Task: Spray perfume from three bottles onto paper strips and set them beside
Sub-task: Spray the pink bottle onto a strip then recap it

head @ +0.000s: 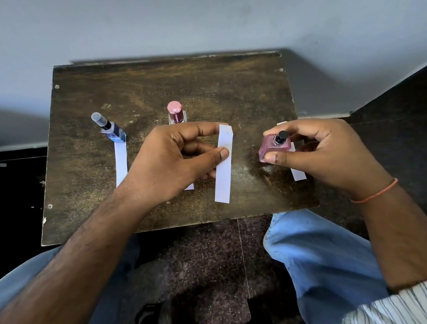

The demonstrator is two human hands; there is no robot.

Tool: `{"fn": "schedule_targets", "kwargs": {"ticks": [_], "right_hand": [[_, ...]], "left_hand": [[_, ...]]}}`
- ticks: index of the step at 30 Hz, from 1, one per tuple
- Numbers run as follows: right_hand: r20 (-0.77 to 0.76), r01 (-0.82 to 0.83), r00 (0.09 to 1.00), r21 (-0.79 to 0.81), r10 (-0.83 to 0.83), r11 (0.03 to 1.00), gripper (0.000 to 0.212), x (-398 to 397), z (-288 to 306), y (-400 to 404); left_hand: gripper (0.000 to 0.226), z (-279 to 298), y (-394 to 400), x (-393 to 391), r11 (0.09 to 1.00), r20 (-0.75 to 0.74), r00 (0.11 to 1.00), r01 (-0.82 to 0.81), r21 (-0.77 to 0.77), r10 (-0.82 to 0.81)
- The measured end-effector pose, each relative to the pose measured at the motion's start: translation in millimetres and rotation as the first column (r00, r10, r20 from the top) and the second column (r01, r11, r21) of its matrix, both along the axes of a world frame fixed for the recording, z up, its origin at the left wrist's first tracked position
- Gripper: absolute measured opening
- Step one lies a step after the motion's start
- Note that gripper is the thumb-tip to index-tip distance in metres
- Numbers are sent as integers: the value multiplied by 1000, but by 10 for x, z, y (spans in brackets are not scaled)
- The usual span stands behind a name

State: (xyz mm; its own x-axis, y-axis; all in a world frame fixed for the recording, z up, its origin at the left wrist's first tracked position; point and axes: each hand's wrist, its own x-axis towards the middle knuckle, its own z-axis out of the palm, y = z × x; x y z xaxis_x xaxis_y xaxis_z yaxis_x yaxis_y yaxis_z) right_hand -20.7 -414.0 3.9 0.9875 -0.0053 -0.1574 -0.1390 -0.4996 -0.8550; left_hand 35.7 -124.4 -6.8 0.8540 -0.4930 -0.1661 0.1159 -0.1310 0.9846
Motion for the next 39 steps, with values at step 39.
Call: {"fn": "schedule_targets", "kwargs": {"ticks": [39], "right_hand": [[263, 198, 955, -214, -139, 957, 29, -239, -4, 993]], "left_hand": [[29, 42, -135, -2, 994, -23, 995, -96, 43, 97]]}}
